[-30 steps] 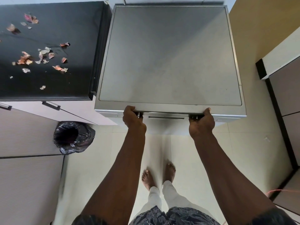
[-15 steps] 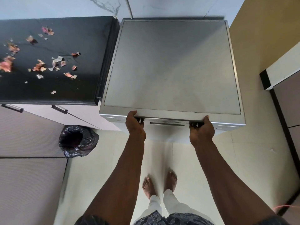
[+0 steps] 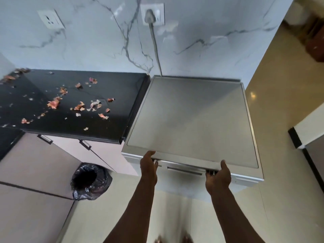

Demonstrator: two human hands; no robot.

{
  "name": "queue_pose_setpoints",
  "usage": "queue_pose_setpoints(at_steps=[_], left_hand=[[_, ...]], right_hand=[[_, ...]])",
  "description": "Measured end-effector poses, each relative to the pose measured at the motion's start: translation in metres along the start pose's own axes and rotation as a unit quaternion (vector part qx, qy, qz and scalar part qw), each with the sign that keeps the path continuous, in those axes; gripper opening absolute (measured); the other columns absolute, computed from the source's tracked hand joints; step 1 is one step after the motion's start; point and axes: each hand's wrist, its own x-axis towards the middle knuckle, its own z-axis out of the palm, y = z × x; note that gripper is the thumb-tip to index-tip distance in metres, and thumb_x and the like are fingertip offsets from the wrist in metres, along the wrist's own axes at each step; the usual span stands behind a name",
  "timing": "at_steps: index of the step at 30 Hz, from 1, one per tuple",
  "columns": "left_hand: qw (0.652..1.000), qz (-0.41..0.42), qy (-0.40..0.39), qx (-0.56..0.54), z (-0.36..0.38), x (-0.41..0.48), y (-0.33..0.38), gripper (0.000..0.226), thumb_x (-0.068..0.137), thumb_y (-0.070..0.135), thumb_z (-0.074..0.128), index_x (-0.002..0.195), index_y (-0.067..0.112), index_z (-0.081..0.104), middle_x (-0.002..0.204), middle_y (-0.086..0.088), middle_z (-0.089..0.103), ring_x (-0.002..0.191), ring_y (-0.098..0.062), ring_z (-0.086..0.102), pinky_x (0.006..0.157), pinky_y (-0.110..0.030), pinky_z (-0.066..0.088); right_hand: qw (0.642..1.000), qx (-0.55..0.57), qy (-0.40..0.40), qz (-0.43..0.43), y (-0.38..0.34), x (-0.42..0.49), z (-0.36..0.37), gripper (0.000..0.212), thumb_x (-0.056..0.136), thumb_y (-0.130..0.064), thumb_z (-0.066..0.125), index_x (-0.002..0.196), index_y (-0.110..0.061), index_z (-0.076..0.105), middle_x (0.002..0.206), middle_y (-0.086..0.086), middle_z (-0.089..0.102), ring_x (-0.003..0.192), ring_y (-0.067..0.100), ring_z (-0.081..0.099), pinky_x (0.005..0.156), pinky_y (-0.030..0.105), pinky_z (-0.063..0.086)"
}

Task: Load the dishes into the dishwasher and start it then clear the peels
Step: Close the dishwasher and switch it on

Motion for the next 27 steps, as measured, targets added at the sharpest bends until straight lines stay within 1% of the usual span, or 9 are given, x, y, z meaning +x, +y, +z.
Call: queue_pose_setpoints(at_steps=[2, 4, 7, 11, 13, 15, 18, 21, 27], left_hand=[[0.998, 0.022, 0.005, 0.051, 0.001, -0.007, 0.006, 0.011, 0.093, 0.010, 0.059, 0.101, 0.006, 0.066, 0.111, -0.010, 0.051, 0.107, -0.029, 0.054, 0.106, -0.041, 0.047], [0.990, 0.041, 0.012, 0.133, 0.002, -0.010, 0.011, 0.037, 0.090, 0.020, 0.063, 0.123, 0.003, 0.061, 0.116, -0.011, 0.056, 0.120, -0.034, 0.056, 0.108, -0.044, 0.046], [0.958, 0.112, 0.017, 0.263, -0.004, -0.011, 0.010, 0.063, 0.085, 0.032, 0.067, 0.138, 0.002, 0.052, 0.137, -0.015, 0.056, 0.132, -0.035, 0.049, 0.109, -0.043, 0.041], [0.819, 0.256, 0.042, 0.512, -0.018, 0.009, 0.005, 0.060, 0.092, 0.026, 0.065, 0.145, 0.005, 0.046, 0.157, -0.016, 0.038, 0.145, -0.030, 0.035, 0.119, -0.038, 0.027], [0.732, 0.367, 0.046, 0.572, -0.021, 0.018, 0.017, 0.057, 0.083, 0.034, 0.063, 0.134, 0.008, 0.059, 0.150, -0.014, 0.048, 0.136, -0.031, 0.048, 0.108, -0.042, 0.042], [0.665, 0.440, -0.005, 0.604, -0.020, 0.026, 0.033, 0.065, 0.067, 0.049, 0.057, 0.119, 0.011, 0.066, 0.136, -0.014, 0.062, 0.124, -0.032, 0.059, 0.097, -0.041, 0.049], [0.537, 0.519, -0.044, 0.663, -0.011, 0.045, 0.073, 0.070, 0.072, 0.057, 0.058, 0.127, 0.013, 0.062, 0.147, -0.013, 0.054, 0.140, -0.029, 0.038, 0.115, -0.038, 0.020], [0.450, 0.566, -0.052, 0.689, 0.001, 0.058, 0.114, 0.077, 0.088, 0.064, 0.052, 0.146, 0.013, 0.048, 0.163, -0.009, 0.031, 0.153, -0.027, 0.018, 0.118, -0.043, 0.016], [0.375, 0.584, -0.078, 0.716, 0.030, 0.095, 0.189, 0.088, 0.095, 0.072, 0.038, 0.156, 0.009, 0.028, 0.167, -0.012, 0.014, 0.154, -0.029, 0.014, 0.118, -0.046, 0.016]], right_hand=[[0.999, -0.034, 0.006, 0.001, -0.001, -0.004, 0.004, 0.014, 0.096, -0.029, 0.066, 0.104, -0.020, 0.058, 0.116, 0.004, 0.054, 0.107, 0.022, 0.053, 0.107, 0.041, 0.042], [0.995, -0.098, 0.019, -0.016, 0.002, -0.006, 0.008, 0.027, 0.095, -0.031, 0.067, 0.115, -0.018, 0.054, 0.120, 0.006, 0.048, 0.108, 0.024, 0.049, 0.107, 0.042, 0.041], [0.949, -0.300, 0.056, -0.080, 0.009, -0.015, 0.020, 0.065, 0.090, -0.043, 0.069, 0.133, 0.002, 0.050, 0.126, 0.019, 0.051, 0.111, 0.035, 0.051, 0.101, 0.048, 0.039], [0.840, -0.490, 0.010, -0.234, 0.022, -0.036, 0.051, 0.089, 0.090, -0.050, 0.065, 0.155, 0.000, 0.029, 0.161, 0.035, 0.013, 0.148, 0.047, 0.019, 0.120, 0.047, 0.016], [0.779, -0.540, -0.055, -0.315, 0.033, -0.044, 0.066, 0.105, 0.072, -0.068, 0.048, 0.153, -0.002, 0.036, 0.161, 0.033, 0.015, 0.151, 0.044, 0.017, 0.121, 0.045, 0.013], [0.693, -0.591, -0.082, -0.404, 0.043, -0.034, 0.080, 0.112, 0.072, -0.083, 0.031, 0.146, -0.001, 0.049, 0.159, 0.031, 0.026, 0.146, 0.044, 0.029, 0.117, 0.051, 0.024], [0.496, -0.684, -0.147, -0.515, 0.052, -0.014, 0.109, 0.088, 0.095, -0.074, 0.012, 0.144, -0.010, 0.049, 0.157, 0.025, 0.034, 0.140, 0.040, 0.038, 0.107, 0.058, 0.035], [0.349, -0.713, -0.176, -0.583, 0.048, -0.012, 0.143, 0.075, 0.100, -0.063, 0.010, 0.155, -0.017, 0.029, 0.166, 0.017, 0.019, 0.151, 0.032, 0.018, 0.119, 0.047, 0.010], [0.218, -0.734, -0.167, -0.621, 0.047, -0.012, 0.231, 0.076, 0.102, -0.060, 0.020, 0.161, -0.012, 0.017, 0.168, 0.020, 0.002, 0.155, 0.034, 0.006, 0.120, 0.048, 0.006]])
